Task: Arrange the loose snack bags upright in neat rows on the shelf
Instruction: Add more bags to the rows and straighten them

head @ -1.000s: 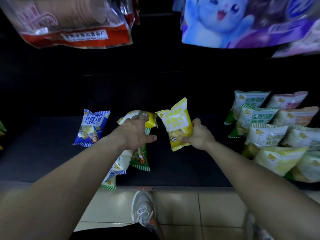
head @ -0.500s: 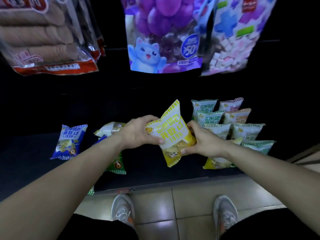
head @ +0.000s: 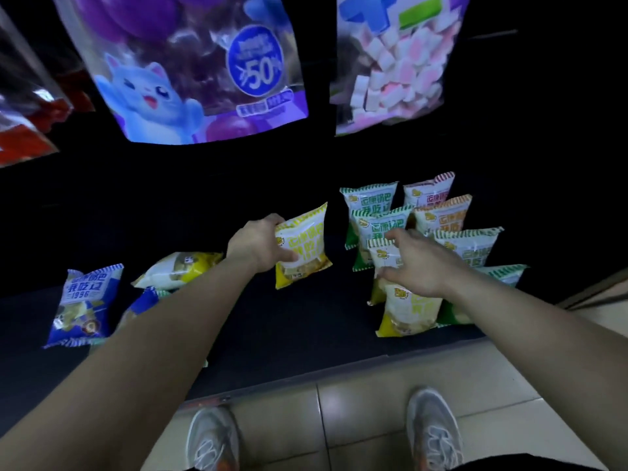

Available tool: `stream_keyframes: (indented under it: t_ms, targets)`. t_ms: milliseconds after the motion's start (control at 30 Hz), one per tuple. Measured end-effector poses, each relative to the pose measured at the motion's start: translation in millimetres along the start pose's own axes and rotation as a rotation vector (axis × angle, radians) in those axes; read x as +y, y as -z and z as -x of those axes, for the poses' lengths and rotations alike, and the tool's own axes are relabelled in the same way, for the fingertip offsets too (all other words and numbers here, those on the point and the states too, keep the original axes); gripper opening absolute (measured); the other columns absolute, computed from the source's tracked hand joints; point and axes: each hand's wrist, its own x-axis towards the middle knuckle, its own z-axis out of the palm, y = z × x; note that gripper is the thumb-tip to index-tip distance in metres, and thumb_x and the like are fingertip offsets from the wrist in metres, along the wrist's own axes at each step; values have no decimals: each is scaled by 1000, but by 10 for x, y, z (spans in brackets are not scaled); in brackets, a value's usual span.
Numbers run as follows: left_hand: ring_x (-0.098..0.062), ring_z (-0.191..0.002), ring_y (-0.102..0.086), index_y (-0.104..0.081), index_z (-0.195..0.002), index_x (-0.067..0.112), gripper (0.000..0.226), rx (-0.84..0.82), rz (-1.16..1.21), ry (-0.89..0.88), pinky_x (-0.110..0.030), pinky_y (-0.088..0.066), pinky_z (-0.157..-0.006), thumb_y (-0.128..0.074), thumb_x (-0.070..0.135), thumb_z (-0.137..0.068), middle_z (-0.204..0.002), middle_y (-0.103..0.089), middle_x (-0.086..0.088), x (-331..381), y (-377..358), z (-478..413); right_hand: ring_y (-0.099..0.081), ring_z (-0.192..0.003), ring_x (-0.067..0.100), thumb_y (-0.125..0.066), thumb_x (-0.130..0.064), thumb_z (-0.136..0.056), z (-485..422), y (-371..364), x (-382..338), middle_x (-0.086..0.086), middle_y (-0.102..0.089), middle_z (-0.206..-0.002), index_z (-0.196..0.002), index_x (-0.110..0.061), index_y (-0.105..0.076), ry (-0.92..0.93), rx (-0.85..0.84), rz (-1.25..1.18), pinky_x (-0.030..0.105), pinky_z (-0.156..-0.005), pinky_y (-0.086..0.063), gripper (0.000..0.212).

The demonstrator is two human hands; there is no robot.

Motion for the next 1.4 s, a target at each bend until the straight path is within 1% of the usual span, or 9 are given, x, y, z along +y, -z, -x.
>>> stream_keyframes:
  t_ms: [233,333,433,533,633,800,967,1167,1400]
  targets:
    - [-27,-104,-61,-44,-138,33,83,-2,11,32,-37,-53,-71,-85,48,-67,-124,-60,-4,4,-592,-705,-40,-131,29,-56,-57,-91,-156,-164,158,3,-37,-147,-148,-28,-28,-49,-14,65,42,-91,-44,70]
    - [-28,-114,-55,-42,-141,33,83,-2,-39,15,-42,-53,-80,-83,47,-70,-130,-54,-5,59,-629,-949,-43,-128,28,-54,-56,-92,-191,-217,142,2,-37,-147,-147,-28,-27,-30,-31,81,38,-84,-43,68]
    - [-30,-122,-42,-40,-142,36,82,17,-147,21,-44,-49,-88,-80,51,-71,-134,-45,-7,102,-652,-1081,-43,-129,28,-54,-54,-92,-209,-257,98,2,-37,-147,-148,-27,-27,-22,-59,77,41,-89,-46,67]
    - [-32,-121,-40,-40,-141,31,79,122,-222,9,-44,-45,-91,-77,51,-74,-134,-42,-10,108,-723,-1076,-40,-132,27,-55,-52,-92,-219,-275,64,2,-34,-149,-149,-27,-26,-12,-86,59,43,-94,-45,68]
    - [-32,-118,-43,-43,-135,23,75,217,-212,-67,-44,-44,-89,-80,43,-73,-130,-49,-7,149,-752,-1058,-39,-133,26,-56,-51,-91,-223,-267,53,0,-35,-149,-149,-28,-27,-14,-92,41,42,-95,-44,69]
    - [-29,-117,-44,-46,-132,28,65,201,-191,-133,-43,-43,-91,-78,37,-76,-128,-53,-2,241,-748,-1063,-42,-130,26,-57,-52,-91,-232,-266,-2,-1,-36,-146,-148,-29,-28,-18,-89,31,40,-92,-45,68]
    - [-30,-119,-41,-44,-136,29,68,230,-253,-112,-43,-41,-94,-76,39,-78,-131,-45,-7,294,-775,-1029,-44,-127,26,-57,-53,-90,-239,-288,-90,0,-39,-141,-146,-28,-31,-6,-110,63,42,-91,-47,66]
    - [-31,-126,-38,-36,-144,23,82,212,-258,-128,-44,-38,-101,-75,48,-77,-138,-41,-9,270,-505,-847,-44,-125,26,-58,-52,-90,-227,-205,-294,2,-40,-139,-146,-25,-33,21,-105,90,41,-90,-46,67]
    - [-28,-128,-40,-39,-143,26,78,47,-251,-124,-44,-40,-101,-68,57,-79,-140,-44,-6,-104,394,-47,-45,-126,30,-60,-49,-89,-111,-44,-903,8,-40,-142,-144,-20,-36,83,-16,94,42,-90,-47,66]
